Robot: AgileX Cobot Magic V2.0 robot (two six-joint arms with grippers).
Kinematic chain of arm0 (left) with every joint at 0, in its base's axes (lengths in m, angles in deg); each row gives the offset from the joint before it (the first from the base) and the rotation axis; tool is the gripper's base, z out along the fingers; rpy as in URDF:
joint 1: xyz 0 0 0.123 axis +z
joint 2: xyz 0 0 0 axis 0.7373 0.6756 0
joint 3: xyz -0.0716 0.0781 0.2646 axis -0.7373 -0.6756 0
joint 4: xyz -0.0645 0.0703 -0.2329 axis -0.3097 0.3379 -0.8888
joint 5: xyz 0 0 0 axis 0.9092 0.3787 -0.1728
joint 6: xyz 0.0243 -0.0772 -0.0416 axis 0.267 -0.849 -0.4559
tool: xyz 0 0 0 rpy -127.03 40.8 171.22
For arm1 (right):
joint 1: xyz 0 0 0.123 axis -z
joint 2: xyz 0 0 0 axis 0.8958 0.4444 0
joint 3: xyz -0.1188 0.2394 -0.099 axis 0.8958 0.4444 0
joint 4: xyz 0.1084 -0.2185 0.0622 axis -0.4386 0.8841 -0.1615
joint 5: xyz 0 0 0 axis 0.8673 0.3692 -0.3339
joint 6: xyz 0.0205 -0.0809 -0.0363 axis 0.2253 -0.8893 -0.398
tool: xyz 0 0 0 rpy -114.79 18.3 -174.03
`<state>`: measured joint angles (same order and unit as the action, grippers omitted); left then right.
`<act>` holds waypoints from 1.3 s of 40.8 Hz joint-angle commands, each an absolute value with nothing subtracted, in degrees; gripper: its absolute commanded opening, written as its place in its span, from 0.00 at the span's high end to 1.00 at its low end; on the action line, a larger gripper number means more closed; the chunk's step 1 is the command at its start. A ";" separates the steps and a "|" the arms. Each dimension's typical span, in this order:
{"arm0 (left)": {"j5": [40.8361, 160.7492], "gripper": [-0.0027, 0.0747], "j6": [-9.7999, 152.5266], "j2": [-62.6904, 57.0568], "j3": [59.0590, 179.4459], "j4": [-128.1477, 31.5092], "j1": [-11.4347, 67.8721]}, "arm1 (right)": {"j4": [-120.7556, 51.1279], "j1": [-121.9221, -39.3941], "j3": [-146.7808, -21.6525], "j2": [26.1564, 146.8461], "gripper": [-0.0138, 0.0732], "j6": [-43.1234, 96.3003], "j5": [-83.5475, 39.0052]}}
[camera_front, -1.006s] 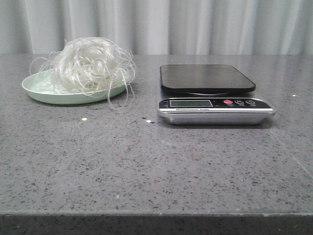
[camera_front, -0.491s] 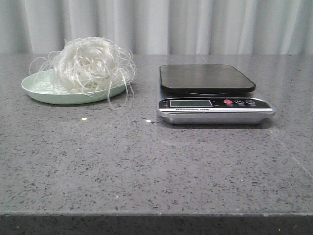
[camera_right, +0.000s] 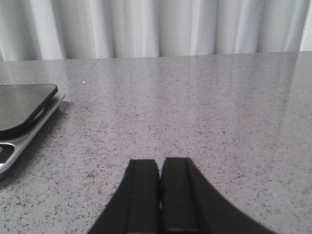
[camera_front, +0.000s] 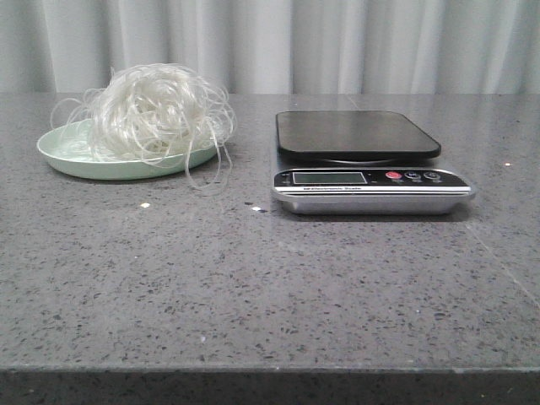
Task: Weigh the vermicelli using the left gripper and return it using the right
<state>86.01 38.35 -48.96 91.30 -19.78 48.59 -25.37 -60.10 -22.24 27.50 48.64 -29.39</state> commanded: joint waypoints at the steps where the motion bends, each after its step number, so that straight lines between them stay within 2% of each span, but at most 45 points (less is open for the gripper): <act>1: 89.06 0.79 37.67 -40.82 101.87 -20.75 48.66 | -25.58 -60.06 -22.65 26.59 0.67 48.32 -33.56; 10: 105.61 0.79 37.67 -23.45 120.73 -27.27 48.20 | -25.58 -60.06 -22.65 26.59 0.67 48.32 -33.66; 16: 113.52 0.78 37.67 -12.70 128.62 -28.04 44.29 | -25.58 -60.06 -22.65 26.59 0.67 48.32 -33.73; 19: 117.18 0.73 37.67 -8.27 131.75 -28.04 41.30 | -25.58 -60.06 -22.65 26.59 0.67 48.32 -33.73; 23: 121.12 0.61 37.87 -2.50 135.12 -28.04 37.63 | -25.58 -60.06 -22.65 26.59 0.67 48.32 -33.73; 32: 128.03 0.19 40.81 7.70 141.09 -30.37 33.94 | -25.58 -60.06 -22.65 26.59 0.67 48.32 -33.73; 35: 130.67 0.11 43.39 10.47 142.88 -31.60 33.94 | -25.58 -60.06 -22.65 26.59 0.67 48.32 -33.73; 38: 134.12 0.09 47.61 13.34 144.93 -33.45 33.94 | -25.58 -60.06 -22.65 26.59 0.67 48.32 -33.73; 53: 146.83 0.09 65.50 26.50 153.28 -46.72 34.05 | -25.58 -60.06 -22.65 26.59 0.67 48.32 -33.73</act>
